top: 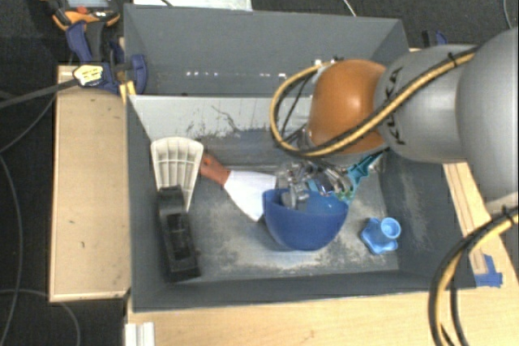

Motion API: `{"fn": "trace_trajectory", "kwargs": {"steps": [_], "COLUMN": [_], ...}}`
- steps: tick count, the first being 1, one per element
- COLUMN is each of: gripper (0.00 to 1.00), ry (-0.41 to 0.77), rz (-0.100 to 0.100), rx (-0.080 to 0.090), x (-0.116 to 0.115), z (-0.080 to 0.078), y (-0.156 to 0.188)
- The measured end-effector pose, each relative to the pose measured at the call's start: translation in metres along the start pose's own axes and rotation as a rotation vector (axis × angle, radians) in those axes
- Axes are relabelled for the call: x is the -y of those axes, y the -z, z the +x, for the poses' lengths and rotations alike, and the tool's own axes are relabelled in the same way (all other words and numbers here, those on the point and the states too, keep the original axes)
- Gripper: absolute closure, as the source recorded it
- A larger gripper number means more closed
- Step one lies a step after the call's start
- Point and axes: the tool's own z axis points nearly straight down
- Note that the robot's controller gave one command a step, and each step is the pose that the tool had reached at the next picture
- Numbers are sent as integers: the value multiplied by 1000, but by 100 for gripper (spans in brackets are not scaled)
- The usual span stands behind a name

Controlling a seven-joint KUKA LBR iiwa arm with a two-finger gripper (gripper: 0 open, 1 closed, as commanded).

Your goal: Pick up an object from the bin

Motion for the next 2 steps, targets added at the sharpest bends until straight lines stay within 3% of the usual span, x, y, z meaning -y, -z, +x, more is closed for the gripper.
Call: {"fn": "trace_trajectory", "kwargs": {"steps": [1, 2], "gripper": [100, 100], "ry": [-3, -97], "rz": [-1, 7], "rx": [0, -5], "x": [1, -34], "z": [0, -8], "y": [0, 5]}}
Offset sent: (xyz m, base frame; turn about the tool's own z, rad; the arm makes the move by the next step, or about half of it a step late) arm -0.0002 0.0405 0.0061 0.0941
